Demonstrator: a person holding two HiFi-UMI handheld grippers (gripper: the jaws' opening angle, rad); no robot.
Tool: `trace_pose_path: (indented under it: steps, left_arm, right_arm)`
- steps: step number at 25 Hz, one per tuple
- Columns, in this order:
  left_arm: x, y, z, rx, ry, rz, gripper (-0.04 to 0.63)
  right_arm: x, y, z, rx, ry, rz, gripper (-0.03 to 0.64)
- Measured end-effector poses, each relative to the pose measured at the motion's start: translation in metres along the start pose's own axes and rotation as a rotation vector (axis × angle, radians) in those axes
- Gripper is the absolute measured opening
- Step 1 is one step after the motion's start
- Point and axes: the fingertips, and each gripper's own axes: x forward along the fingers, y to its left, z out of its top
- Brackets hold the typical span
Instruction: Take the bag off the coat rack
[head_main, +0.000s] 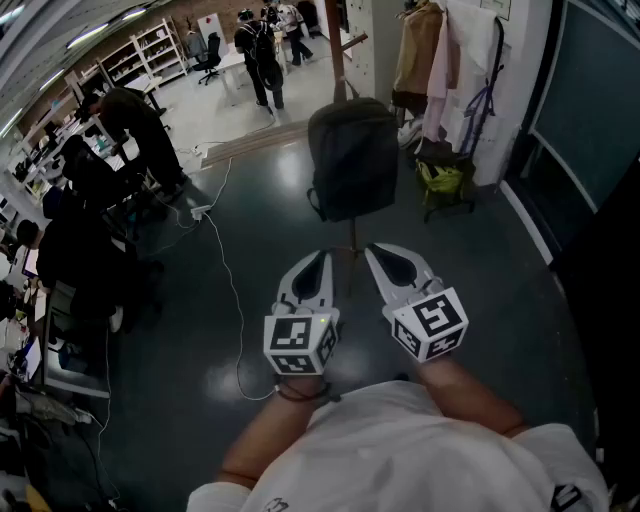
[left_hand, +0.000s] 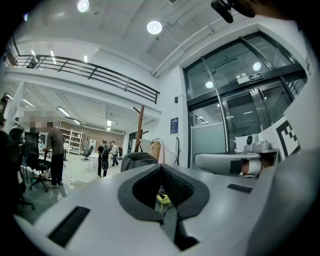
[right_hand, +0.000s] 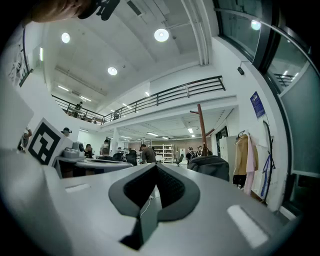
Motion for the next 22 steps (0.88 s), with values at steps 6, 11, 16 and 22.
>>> trace_pose_path:
  steps: [6,11,16,22]
  left_arm:
    - [-0.005,-0.003,0.001,0.001,0.0,0.002,0.006]
    - [-0.005,-0.008,-0.002,0.0,0.01,0.007,0.006]
    - [0.005,-0.012,-0.003,0.001,0.013,0.012,0.006]
    - [0.033,-0.009,-0.014,-0.019,0.026,0.016,0.006]
  right_arm:
    - [-0.005,0.002,-0.002,0.007,0.002,-0.002,0.002]
    - [-0.01,0.0,-0.003,0.013,0.0,0.0,0.002]
    - [-0.01,-0.012,-0.004,0.036,-0.014,0.004,0.002]
    - [0.004,-0.041,-0.013,0.057,-0.004,0.015,0.002]
